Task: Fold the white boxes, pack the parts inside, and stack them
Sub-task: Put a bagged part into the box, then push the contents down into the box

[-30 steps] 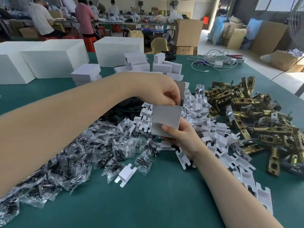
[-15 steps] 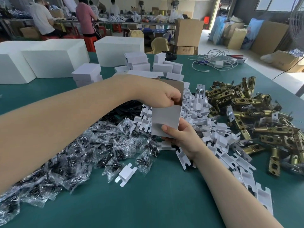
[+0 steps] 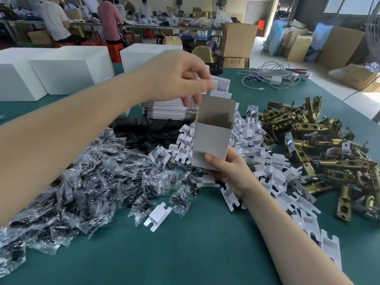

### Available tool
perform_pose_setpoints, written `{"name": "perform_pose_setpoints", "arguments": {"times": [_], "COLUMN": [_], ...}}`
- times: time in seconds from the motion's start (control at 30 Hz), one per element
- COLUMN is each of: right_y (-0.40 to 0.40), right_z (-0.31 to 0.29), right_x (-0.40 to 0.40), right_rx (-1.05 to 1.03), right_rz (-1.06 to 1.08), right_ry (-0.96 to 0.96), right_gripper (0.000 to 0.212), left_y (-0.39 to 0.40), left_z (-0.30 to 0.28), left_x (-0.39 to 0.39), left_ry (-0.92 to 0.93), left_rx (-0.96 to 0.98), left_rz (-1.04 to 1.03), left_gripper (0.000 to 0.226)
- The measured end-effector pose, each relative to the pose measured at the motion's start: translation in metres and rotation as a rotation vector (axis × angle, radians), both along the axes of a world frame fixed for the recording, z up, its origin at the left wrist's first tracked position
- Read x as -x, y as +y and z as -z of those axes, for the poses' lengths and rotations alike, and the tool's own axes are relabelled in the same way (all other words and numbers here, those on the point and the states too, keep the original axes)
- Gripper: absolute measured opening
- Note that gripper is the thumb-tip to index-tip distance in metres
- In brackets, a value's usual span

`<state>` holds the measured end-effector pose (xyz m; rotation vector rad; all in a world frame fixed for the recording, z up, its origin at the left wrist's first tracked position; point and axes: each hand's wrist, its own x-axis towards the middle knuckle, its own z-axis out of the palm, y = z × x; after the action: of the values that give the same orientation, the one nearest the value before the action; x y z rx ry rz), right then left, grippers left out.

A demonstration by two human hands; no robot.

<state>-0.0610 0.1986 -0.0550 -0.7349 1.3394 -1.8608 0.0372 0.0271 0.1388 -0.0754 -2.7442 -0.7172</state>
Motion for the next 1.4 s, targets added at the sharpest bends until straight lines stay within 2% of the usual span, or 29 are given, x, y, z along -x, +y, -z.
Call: {"name": "perform_pose_setpoints", "arguments": {"times": [0.17, 0.23, 0.37, 0.47, 0.63, 0.8, 0.9, 1.0, 1.07, 1.13, 1.2, 1.27, 1.33, 1.4], "right_y": [0.0, 0.0, -0.001, 0.0, -0.001, -0.001, -0.001, -0.001, -0.001, -0.001, -0.001, -0.001, -0.001, 0.0], "right_z": [0.0, 0.001, 0.0, 0.0, 0.0, 0.0, 0.0, 0.0, 0.0, 0.0, -0.001, -0.002, -0.002, -0.003], "right_x": [0.001, 0.0, -0.001, 0.0, -0.001, -0.001, -0.001, -0.001, -0.001, 0.0, -0.001, -0.002, -0.002, -0.002], "right_rx": [-0.001, 0.002, 0.006, 0.006, 0.002, -0.001, -0.007, -0.009, -0.012, -0.011, -0.011, -0.011, -0.01, -0.005], "right_rz": [0.008, 0.01, 0.013, 0.017, 0.024, 0.026, 0.024, 0.025, 0.026, 0.017, 0.01, 0.009, 0.009, 0.01], "right_ry": [0.009, 0.005, -0.001, 0.001, 0.001, -0.004, -0.01, -0.012, -0.013, -0.015, -0.015, -0.014, -0.013, -0.017], "right_gripper": [0.045, 0.044, 0.043, 0.042, 0.042, 0.043, 0.044, 0.046, 0.047, 0.047, 0.048, 0.048, 0.047, 0.047], "left_y": [-0.068, -0.096, -0.137, -0.146, -0.15, -0.146, -0.145, -0.137, -0.126, -0.11, -0.081, -0.048, -0.019, 0.001], "left_z": [0.034, 0.057, 0.098, 0.111, 0.107, 0.086, 0.077, 0.062, 0.047, 0.032, 0.02, 0.012, 0.011, 0.014], "left_x": [-0.023, -0.034, -0.056, -0.062, -0.061, -0.054, -0.046, -0.043, -0.041, -0.037, -0.032, -0.028, -0.021, -0.008], "left_ry": [0.091, -0.072, -0.457, -0.614, -0.677, -0.769, -0.722, -0.698, -0.555, -0.272, 0.002, 0.139, 0.163, 0.158], "left_rx": [0.071, 0.157, 0.393, 0.434, 0.47, 0.528, 0.525, 0.459, 0.481, 0.401, 0.126, -0.168, -0.251, -0.191], "left_rz": [-0.383, -0.541, -0.705, -0.774, -0.846, -0.877, -0.891, -0.937, -0.926, -0.859, -0.701, -0.442, -0.197, -0.073], "left_gripper": [0.037, 0.039, 0.028, 0.038, 0.05, 0.048, 0.041, 0.043, 0.033, 0.024, 0.02, 0.013, 0.014, 0.011]}}
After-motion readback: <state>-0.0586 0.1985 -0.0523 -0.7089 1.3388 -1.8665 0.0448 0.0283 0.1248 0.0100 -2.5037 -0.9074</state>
